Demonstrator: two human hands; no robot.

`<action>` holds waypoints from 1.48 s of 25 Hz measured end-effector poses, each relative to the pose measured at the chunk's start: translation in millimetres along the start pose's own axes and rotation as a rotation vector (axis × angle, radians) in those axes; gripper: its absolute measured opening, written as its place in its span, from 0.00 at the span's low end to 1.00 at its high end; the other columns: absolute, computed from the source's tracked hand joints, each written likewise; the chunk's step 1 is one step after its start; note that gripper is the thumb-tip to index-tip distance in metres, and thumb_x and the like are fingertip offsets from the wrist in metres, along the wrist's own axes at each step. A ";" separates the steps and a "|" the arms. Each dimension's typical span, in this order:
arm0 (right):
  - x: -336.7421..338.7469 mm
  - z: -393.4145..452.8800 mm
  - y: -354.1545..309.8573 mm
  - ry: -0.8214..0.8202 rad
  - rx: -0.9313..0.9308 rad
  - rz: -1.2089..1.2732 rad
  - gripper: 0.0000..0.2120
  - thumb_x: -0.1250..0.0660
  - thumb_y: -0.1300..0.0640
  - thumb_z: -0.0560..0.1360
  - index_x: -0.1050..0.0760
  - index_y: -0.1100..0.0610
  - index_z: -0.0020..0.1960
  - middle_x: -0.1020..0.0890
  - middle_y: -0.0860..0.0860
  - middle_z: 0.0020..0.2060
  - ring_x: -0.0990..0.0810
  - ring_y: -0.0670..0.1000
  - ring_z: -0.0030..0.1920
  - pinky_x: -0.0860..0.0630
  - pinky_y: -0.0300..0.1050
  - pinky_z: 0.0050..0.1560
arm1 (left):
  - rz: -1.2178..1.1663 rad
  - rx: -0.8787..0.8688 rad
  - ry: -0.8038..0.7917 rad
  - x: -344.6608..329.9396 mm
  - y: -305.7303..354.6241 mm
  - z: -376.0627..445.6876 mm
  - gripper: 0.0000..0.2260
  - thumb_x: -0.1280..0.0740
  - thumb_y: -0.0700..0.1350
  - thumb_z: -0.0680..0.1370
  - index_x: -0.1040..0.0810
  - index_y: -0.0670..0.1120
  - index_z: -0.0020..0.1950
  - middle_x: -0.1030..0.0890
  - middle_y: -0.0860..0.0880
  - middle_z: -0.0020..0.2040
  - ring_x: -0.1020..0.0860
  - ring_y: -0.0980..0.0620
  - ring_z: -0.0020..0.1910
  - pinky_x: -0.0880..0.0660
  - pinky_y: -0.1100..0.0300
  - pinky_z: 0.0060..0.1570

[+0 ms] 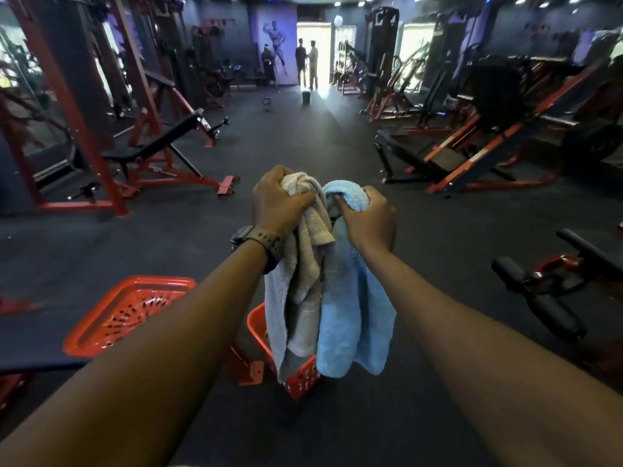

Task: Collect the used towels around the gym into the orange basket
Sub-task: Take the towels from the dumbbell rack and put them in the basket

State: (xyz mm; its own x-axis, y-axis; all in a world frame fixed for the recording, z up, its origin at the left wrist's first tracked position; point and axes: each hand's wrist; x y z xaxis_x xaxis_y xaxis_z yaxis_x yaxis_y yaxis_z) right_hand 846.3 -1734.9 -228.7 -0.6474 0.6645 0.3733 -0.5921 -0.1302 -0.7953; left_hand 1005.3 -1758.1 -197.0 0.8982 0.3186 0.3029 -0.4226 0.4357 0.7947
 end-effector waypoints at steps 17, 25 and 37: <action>-389.5 90.9 265.9 -0.415 -0.280 -0.066 0.11 0.29 0.42 0.75 0.25 0.49 0.45 0.16 0.48 0.41 0.19 0.52 0.43 0.25 0.48 0.42 | 0.021 0.500 0.004 -183.2 -429.6 106.1 0.15 0.27 0.51 0.66 0.24 0.50 0.49 0.21 0.51 0.49 0.22 0.52 0.48 0.26 0.61 0.48; -494.6 -37.3 505.0 -0.699 -0.296 -0.254 0.20 0.35 0.44 0.74 0.22 0.54 0.60 0.21 0.55 0.60 0.22 0.58 0.60 0.25 0.53 0.59 | 0.335 0.625 -0.322 -284.0 -647.7 -27.4 0.19 0.29 0.53 0.69 0.22 0.48 0.57 0.25 0.46 0.63 0.29 0.44 0.64 0.33 0.56 0.61; -574.7 -132.9 706.6 -0.880 0.164 -0.758 0.31 0.33 0.58 0.76 0.34 0.51 0.77 0.32 0.59 0.76 0.25 0.64 0.67 0.24 0.66 0.57 | 0.808 0.479 -0.727 -385.9 -826.6 -161.5 0.34 0.38 0.62 0.80 0.47 0.54 0.82 0.47 0.42 0.83 0.50 0.38 0.81 0.49 0.30 0.74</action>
State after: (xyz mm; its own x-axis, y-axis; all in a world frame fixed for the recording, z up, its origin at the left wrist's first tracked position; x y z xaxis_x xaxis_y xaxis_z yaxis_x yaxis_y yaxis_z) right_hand 863.8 -2111.0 -1068.7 -0.1731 -0.1168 0.9780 -0.9821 -0.0549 -0.1804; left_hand 988.4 -2105.4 -1055.7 0.3158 -0.2637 0.9114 -0.9488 -0.0809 0.3054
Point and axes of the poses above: each hand's wrist, its own z-axis towards the middle knuckle, its own x-axis out of the back of the hand, y = z × x
